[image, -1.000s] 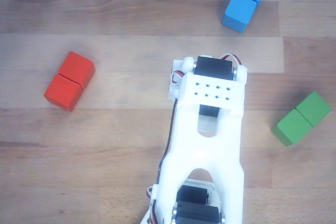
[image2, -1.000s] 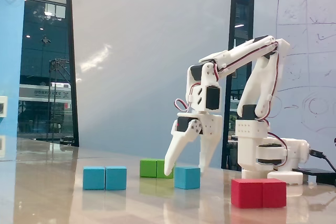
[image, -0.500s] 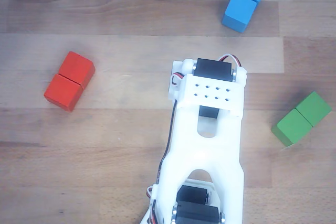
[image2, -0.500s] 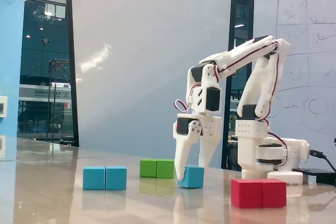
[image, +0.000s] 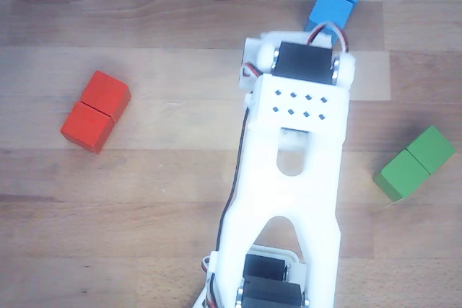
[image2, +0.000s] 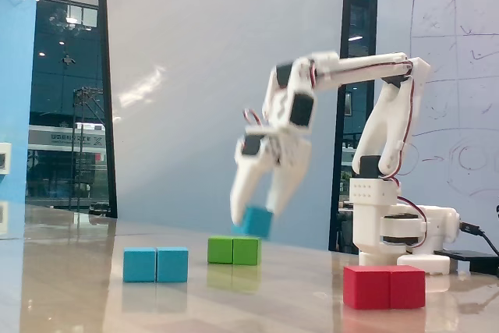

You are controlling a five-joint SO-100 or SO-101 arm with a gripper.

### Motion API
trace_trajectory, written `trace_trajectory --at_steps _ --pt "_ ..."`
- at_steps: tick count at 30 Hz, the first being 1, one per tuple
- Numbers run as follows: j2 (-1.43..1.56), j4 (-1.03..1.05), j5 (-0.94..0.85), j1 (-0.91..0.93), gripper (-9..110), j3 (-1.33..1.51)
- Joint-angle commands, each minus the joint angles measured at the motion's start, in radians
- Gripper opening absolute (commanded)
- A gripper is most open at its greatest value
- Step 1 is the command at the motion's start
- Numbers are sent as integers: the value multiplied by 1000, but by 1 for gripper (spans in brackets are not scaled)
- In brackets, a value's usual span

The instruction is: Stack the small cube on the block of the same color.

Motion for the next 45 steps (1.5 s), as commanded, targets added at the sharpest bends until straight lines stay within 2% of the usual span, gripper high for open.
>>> trace_trajectory --at_steps 1,8,15,21,45 --pt "-5 109 -78 14 16 -313" --pt "-256 173 -103 20 15 -568" --pt "-518 156 -101 124 15 -775" --pt "-673 156 -109 144 15 -923" --pt "-758 173 -100 98 15 -951"
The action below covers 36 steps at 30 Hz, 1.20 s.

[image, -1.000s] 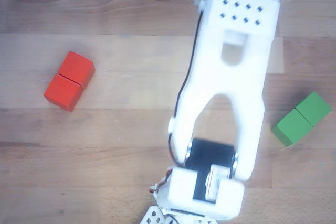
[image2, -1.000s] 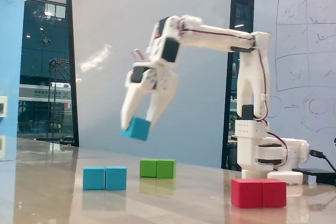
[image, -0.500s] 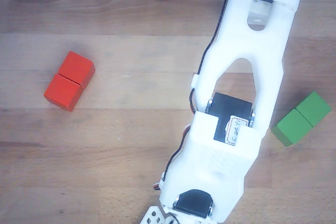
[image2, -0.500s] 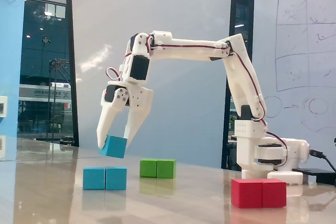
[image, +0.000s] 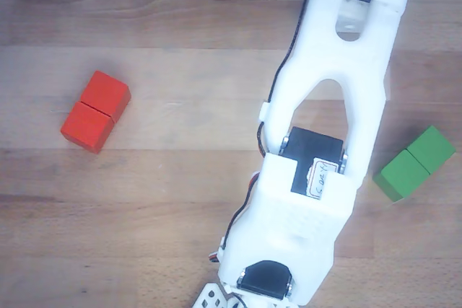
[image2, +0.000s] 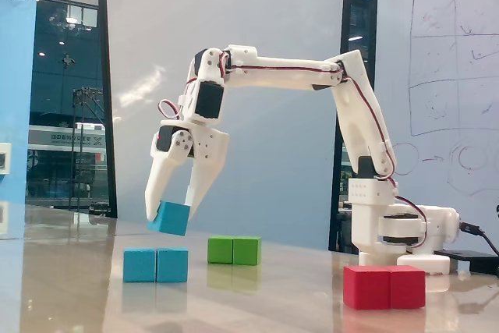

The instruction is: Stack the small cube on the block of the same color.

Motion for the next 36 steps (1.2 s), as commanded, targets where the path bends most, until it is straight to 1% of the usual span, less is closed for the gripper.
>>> trace_trajectory --at_steps 1,23,26,32,36 --pt "-9 8 -5 -12 15 -107" --pt "-37 8 -18 -11 17 -107" --pt "-37 15 -20 -18 21 -101" --pt "-34 25 -17 -11 38 -87" --pt "-29 26 -17 -9 46 -87"
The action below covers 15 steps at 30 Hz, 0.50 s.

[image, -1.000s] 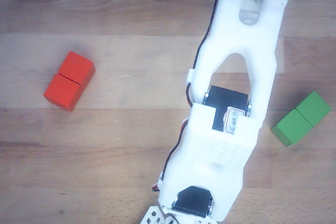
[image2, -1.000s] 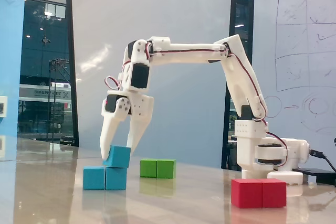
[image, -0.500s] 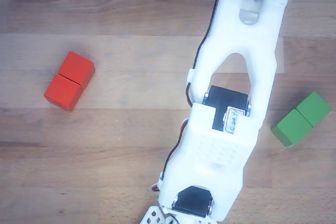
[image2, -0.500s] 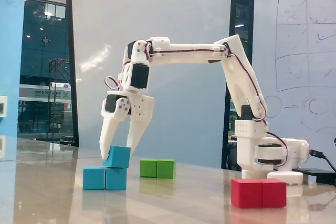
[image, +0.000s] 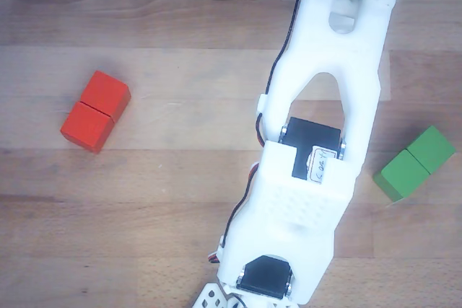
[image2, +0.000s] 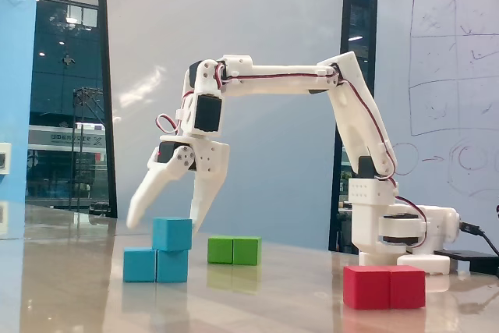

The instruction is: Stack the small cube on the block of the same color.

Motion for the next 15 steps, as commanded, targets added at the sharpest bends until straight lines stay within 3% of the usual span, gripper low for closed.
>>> trace_trajectory --at_steps 1,6,15 --pt "32 8 -3 3 47 -81" --pt "41 8 -5 35 47 -84" --pt "127 -2 -6 298 44 -84"
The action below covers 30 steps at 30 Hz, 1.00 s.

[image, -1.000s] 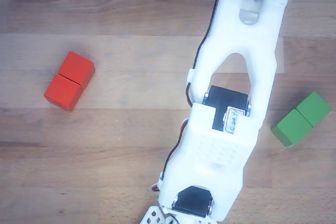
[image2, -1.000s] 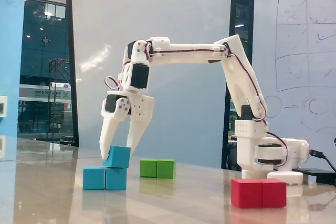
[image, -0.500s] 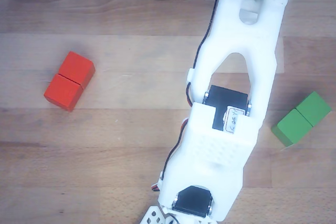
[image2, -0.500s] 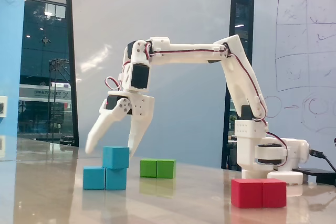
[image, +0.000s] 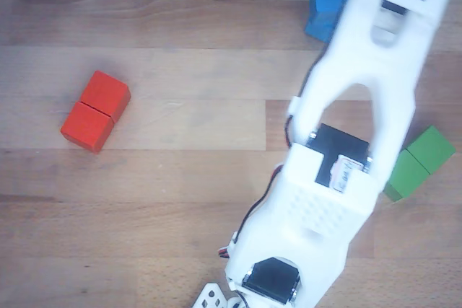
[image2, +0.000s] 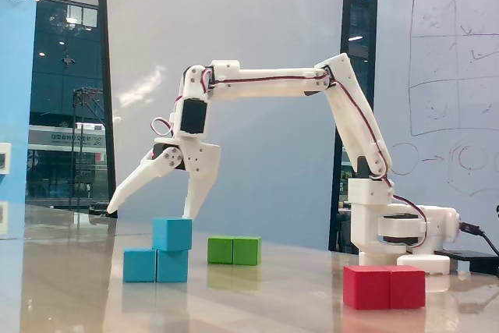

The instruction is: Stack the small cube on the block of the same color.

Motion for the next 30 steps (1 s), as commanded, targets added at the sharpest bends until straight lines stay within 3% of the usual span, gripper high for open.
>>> trace_trajectory --at_steps 1,9,21,30 --pt "137 0 -5 123 43 -83" --pt "256 11 11 110 37 18" --pt "838 -11 17 -104 1 552" --pt "1152 -143 236 -336 1 885"
